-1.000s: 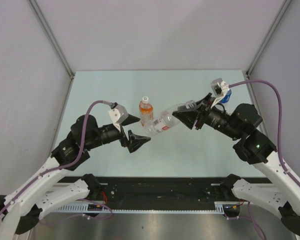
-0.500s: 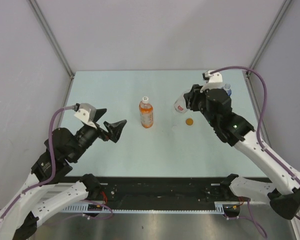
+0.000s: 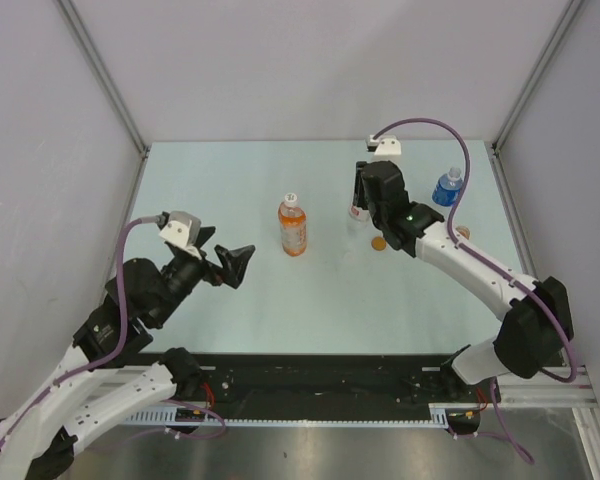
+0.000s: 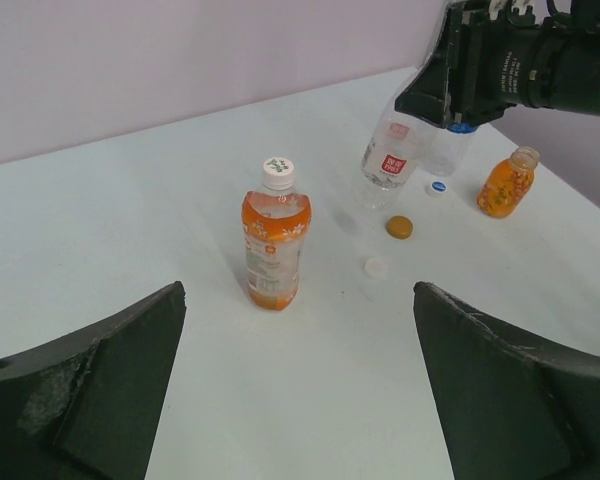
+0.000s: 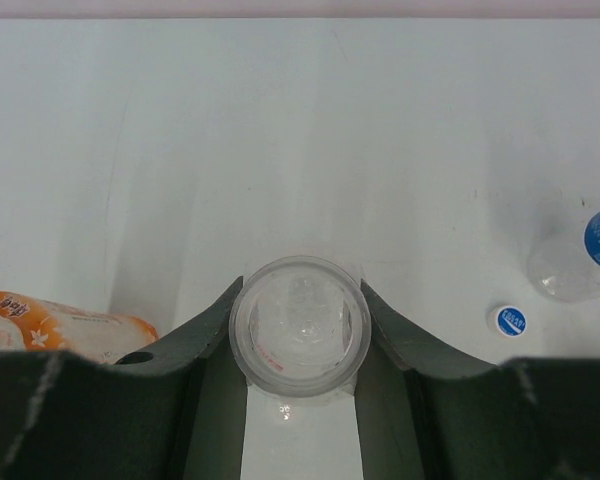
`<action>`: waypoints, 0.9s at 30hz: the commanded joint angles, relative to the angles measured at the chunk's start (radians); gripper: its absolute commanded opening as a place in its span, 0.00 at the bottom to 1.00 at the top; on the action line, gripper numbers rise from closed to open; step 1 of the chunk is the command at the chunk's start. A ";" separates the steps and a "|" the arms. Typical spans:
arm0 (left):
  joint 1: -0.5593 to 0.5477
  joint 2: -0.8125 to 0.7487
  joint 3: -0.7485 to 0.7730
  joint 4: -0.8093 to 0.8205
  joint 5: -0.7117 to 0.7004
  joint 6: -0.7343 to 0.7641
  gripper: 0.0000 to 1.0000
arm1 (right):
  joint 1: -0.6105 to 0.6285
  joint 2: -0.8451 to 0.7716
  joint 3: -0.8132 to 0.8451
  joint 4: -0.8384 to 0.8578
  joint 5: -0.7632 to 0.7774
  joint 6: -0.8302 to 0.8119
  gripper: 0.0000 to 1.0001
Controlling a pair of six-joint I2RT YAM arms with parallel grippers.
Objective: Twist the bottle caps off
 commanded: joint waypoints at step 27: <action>0.005 -0.002 -0.084 0.039 0.034 -0.037 1.00 | -0.076 0.242 0.079 0.069 -0.084 0.090 0.31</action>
